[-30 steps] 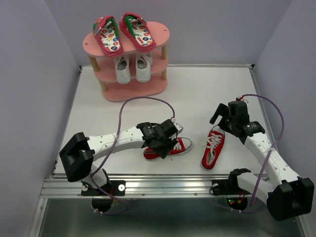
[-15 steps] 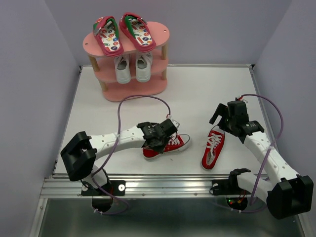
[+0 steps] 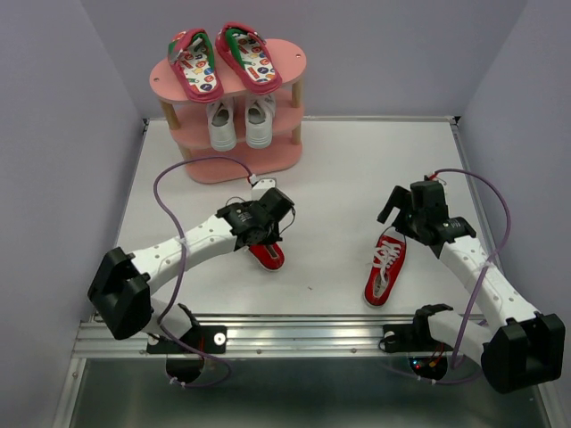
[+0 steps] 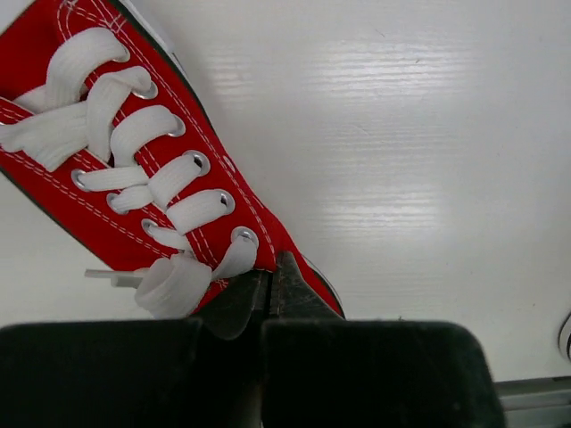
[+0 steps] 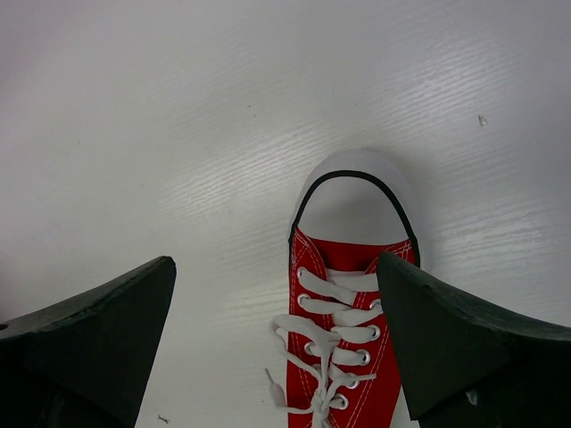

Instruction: Place and organize the shoes onto the shoe shelf

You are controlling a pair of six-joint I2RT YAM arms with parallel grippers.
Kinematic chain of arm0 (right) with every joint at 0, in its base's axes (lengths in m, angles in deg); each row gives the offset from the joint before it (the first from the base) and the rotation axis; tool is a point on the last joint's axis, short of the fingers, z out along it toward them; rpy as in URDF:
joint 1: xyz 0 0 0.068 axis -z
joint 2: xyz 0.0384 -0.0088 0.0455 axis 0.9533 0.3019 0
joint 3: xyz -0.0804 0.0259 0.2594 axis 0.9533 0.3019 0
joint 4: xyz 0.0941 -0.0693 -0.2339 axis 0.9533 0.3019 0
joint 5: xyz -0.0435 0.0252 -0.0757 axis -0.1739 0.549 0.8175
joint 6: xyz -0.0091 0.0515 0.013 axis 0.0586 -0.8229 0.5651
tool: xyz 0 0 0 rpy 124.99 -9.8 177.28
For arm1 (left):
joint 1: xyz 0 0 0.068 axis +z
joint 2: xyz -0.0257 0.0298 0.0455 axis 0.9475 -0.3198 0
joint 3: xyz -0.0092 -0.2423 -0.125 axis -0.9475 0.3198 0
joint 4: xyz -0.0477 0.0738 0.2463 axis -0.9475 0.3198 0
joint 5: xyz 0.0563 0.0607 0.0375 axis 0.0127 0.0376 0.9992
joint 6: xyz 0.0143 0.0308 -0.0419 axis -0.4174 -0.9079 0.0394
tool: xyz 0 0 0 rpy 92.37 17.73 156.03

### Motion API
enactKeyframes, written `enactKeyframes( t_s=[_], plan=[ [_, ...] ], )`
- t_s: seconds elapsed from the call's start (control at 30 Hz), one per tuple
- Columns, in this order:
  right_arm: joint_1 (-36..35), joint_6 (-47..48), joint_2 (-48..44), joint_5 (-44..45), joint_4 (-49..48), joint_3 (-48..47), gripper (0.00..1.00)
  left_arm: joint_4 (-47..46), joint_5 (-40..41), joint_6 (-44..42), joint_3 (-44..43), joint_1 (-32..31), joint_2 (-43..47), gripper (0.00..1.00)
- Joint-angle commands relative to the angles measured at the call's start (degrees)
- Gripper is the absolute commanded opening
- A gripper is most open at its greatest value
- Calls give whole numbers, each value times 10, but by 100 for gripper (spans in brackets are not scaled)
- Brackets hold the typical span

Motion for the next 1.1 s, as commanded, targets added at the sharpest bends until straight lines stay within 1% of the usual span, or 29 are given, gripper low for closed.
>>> enactKeyframes(
  t_s=[0.0,0.03,0.13,0.17,0.23,0.27,0.3,0.33,0.37,0.4,0.47,0.6,0.63,0.8,0.87,0.9,0.97,1.07],
  plan=[
    [1,4,-1,-3,-27,-2,100,-53,41,103,1,-5,-23,0],
    [1,4,-1,-3,-27,-2,100,-66,38,128,8,-5,-26,0],
    [1,4,-6,-4,-27,-1,100,-86,35,153,5,-6,-52,0],
    [1,3,-10,-3,-27,1,100,-81,35,158,-5,-6,-62,2],
    [1,4,-16,0,-27,3,100,-67,36,158,-13,-10,-82,28],
    [1,5,-17,2,-27,4,100,-63,40,156,-16,-12,-85,34],
    [1,7,-15,4,-27,4,100,-62,40,153,-15,-12,-83,36],
    [1,8,-12,4,-27,4,100,-62,42,151,-12,-15,-80,48],
    [1,8,-10,3,-26,3,100,-62,44,147,-11,-16,-75,51],
    [1,8,-8,3,-27,2,100,-59,45,146,-9,-18,-64,57],
    [1,8,-4,0,-27,-1,100,-52,51,148,-4,-20,-53,65],
    [1,7,-2,-2,-27,-3,100,-36,51,149,14,-26,-18,69],
    [1,8,-2,-2,-27,-3,100,-34,51,146,23,-29,-11,74],
    [1,8,0,-3,-30,-1,100,-49,25,114,59,-31,15,76],
    [1,7,0,-5,-32,0,100,-57,8,103,74,-35,13,81],
    [1,7,1,-8,-32,0,100,-59,7,98,74,-46,6,84],
    [1,5,2,-7,-34,0,100,-57,16,90,69,-61,-7,88],
    [1,4,2,-8,-35,1,100,-50,33,89,51,-81,-42,89]
  ],
)
